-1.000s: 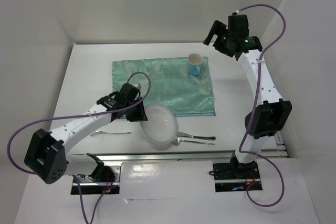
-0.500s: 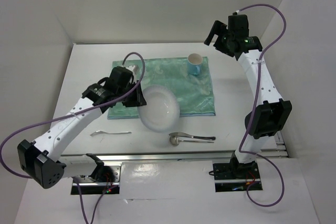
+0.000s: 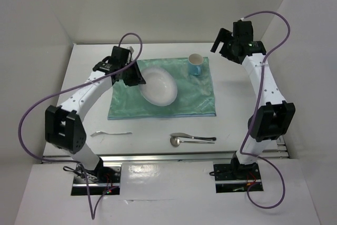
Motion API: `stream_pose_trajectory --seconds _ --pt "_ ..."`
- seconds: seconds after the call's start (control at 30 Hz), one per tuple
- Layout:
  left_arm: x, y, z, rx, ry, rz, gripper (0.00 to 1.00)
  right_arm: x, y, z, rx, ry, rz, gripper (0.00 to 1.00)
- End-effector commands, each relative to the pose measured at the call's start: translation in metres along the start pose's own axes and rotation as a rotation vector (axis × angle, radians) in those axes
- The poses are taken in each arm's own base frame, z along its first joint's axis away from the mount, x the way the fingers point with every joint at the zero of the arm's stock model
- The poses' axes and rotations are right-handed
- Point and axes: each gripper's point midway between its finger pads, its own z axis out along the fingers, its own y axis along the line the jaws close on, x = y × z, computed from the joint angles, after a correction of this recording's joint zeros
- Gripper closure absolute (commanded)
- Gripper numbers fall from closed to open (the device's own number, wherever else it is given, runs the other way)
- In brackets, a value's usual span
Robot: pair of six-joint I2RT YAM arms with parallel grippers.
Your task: Set the dinner table for one person
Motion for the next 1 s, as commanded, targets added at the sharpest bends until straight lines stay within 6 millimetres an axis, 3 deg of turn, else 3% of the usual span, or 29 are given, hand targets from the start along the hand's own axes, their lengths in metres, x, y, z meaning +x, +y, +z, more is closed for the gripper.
stream_pose_trajectory --seconds 0.0,0.03,0.07,0.1,0.33,0.43,0.5,0.73,0.83,0.87,0.9,0.93,0.97 --pt "-0.065 -0.041 -0.004 0.266 -0.132 -0.007 1.0 -0.016 -0.017 -0.028 0.022 -0.064 -0.014 0.0" --pt "-0.066 -0.047 0.0 0.317 -0.109 0.012 1.0 -0.016 -0.017 -0.028 0.022 -0.064 -0.014 0.0" --pt "-0.063 -0.043 0.019 0.316 -0.076 0.017 1.0 -0.017 -0.021 -0.03 0.029 -0.066 -0.009 0.0" --pt "-0.071 -0.044 0.021 0.328 -0.079 0.015 1.0 -0.013 -0.024 -0.028 0.034 -0.056 -0.02 0.0" --pt "-0.074 -0.033 0.071 0.393 -0.026 -0.015 1.0 -0.003 -0.031 -0.023 0.046 -0.027 -0.024 0.0" --pt "-0.075 -0.032 0.083 0.406 -0.031 -0.009 1.0 0.007 -0.038 -0.02 0.066 -0.006 -0.025 0.0" --pt "-0.067 -0.025 0.101 0.402 0.006 -0.022 1.0 0.009 -0.042 -0.018 0.079 -0.002 -0.035 0.0" --pt "-0.045 -0.001 0.13 0.332 0.083 -0.069 0.99 0.02 -0.049 -0.016 0.102 0.018 -0.036 0.0" --pt "-0.034 0.016 0.139 0.254 0.12 -0.083 0.76 0.022 -0.048 -0.018 0.091 0.023 -0.036 0.0" --pt "-0.032 0.019 0.142 0.237 0.127 -0.09 0.65 0.023 -0.046 -0.018 0.081 0.028 -0.035 0.0" --pt "-0.037 0.021 0.141 0.214 0.114 -0.08 0.42 0.022 -0.046 -0.023 0.08 0.026 -0.044 0.0" --pt "-0.035 0.025 0.143 0.197 0.121 -0.076 0.32 0.025 -0.048 -0.021 0.083 0.034 -0.045 0.0" --pt "-0.035 0.027 0.141 0.18 0.131 -0.066 0.29 0.03 -0.048 -0.024 0.079 0.047 -0.045 0.0"
